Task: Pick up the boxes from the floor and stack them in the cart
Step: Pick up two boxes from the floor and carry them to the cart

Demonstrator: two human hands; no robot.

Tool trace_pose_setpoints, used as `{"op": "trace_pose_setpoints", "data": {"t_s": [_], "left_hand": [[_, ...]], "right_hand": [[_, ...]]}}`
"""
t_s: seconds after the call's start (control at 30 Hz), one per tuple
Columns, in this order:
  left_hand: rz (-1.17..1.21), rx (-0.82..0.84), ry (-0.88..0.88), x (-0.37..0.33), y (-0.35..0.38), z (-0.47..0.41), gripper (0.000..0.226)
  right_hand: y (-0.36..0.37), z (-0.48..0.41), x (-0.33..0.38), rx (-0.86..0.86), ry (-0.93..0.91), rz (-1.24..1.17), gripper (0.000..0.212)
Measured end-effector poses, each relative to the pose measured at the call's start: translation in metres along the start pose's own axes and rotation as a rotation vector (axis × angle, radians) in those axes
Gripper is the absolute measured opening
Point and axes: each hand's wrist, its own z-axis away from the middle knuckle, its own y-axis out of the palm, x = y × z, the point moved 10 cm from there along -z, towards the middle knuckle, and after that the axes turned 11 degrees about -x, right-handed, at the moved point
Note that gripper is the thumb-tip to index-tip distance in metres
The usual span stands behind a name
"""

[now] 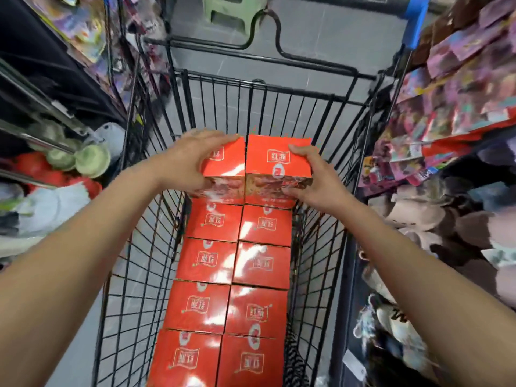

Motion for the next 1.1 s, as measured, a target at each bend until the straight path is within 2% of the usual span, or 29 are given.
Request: {"op": "trace_pose_setpoints", "data": {"t_s": [0.27, 0.37, 0.43, 0.5, 0.57, 0.63, 0.7, 0.87, 1.0, 1.1], "left_hand": [[0.004, 0.066, 0.032, 0.004, 0.004, 0.000, 0.105], [-0.035, 0.092, -0.061, 0.004, 0.006, 0.006, 0.106], [0.039, 0.003, -0.196, 0.004, -0.002, 0.014, 0.103], [0.337, -0.217, -0.445, 0.017, -0.008, 0.026, 0.099], [0.614, -0.389, -0.700, 0.041, 0.002, 0.040, 0.103], [0.658, -0.426, -0.781, 0.048, 0.010, 0.047, 0.100], [0.605, -0.442, -0.746, 0.045, 0.009, 0.046, 0.091], [0.541, -0.449, -0.604, 0.031, 0.003, 0.040, 0.094], [0.480, -0.401, -0.591, 0.027, 0.004, 0.037, 0.081], [0.464, -0.365, -0.596, 0.028, 0.004, 0.034, 0.080]], "right_hand": [[0.002, 0.015, 0.004, -0.046, -0.008, -0.038, 0.077], [0.003, 0.021, 0.007, -0.052, 0.063, -0.155, 0.072], [0.004, 0.023, 0.011, -0.092, 0.156, -0.338, 0.060], [0.007, 0.024, 0.010, -0.164, 0.252, -0.460, 0.062], [0.010, 0.025, 0.005, -0.219, 0.302, -0.482, 0.070], [0.011, 0.026, 0.005, -0.241, 0.292, -0.450, 0.074], [0.010, 0.027, 0.005, -0.244, 0.262, -0.388, 0.078], [0.004, 0.032, 0.002, -0.246, 0.259, -0.328, 0.093], [0.001, 0.035, 0.001, -0.276, 0.272, -0.332, 0.098], [0.002, 0.037, -0.001, -0.293, 0.303, -0.345, 0.096]]}}
